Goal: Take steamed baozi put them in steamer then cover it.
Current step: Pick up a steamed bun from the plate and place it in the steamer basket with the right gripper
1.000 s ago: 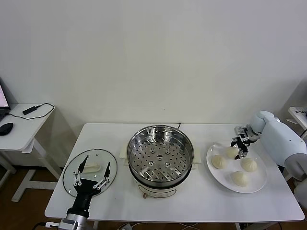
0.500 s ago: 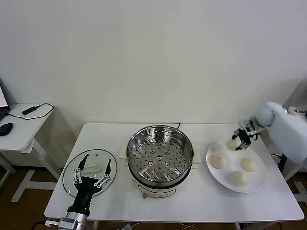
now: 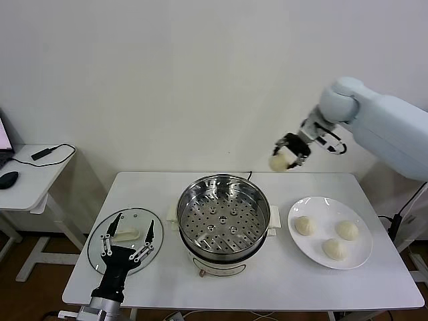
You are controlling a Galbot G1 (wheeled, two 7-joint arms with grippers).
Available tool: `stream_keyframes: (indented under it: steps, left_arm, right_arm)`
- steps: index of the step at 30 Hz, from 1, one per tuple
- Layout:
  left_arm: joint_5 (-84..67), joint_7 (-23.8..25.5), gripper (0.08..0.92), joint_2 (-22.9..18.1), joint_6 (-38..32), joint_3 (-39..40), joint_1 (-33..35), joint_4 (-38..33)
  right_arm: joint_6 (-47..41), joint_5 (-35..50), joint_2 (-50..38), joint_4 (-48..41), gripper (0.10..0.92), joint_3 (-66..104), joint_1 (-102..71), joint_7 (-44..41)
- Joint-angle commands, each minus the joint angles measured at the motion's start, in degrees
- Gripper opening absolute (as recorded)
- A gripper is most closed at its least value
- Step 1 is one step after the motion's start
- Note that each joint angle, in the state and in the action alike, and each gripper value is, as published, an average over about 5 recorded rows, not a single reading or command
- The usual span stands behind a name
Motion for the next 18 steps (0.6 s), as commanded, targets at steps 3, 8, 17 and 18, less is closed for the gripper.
stream_keyframes:
  steps: [3, 8, 17, 18]
  left_arm:
    - [-0.15, 0.04, 0.823, 0.01, -0.35, -0.21, 0.30, -0.33]
    - [-0.43, 0.01, 0.823, 0.03, -0.63, -0.51, 0.47, -0.42]
    - [-0.59, -0.07, 0.823, 0.01, -0.59, -1.01, 0.93, -0.89]
    - [-0.60, -0.08, 0.823, 0.04, -0.58, -1.07, 0.96, -0.99]
  right_arm:
    - [6.82, -5.23, 9.33, 6.59, 0.636, -3.76, 0.17, 0.41]
    - [6.57, -9.70, 12.89, 4.40, 0.642, -2.77, -4.89, 0.77]
    - [3.89, -14.69, 14.96, -0.29, 0.645, -0.11, -11.74, 1.09]
    - [3.94, -15.21, 15.24, -1.08, 0.645, 0.22, -12.23, 1.17]
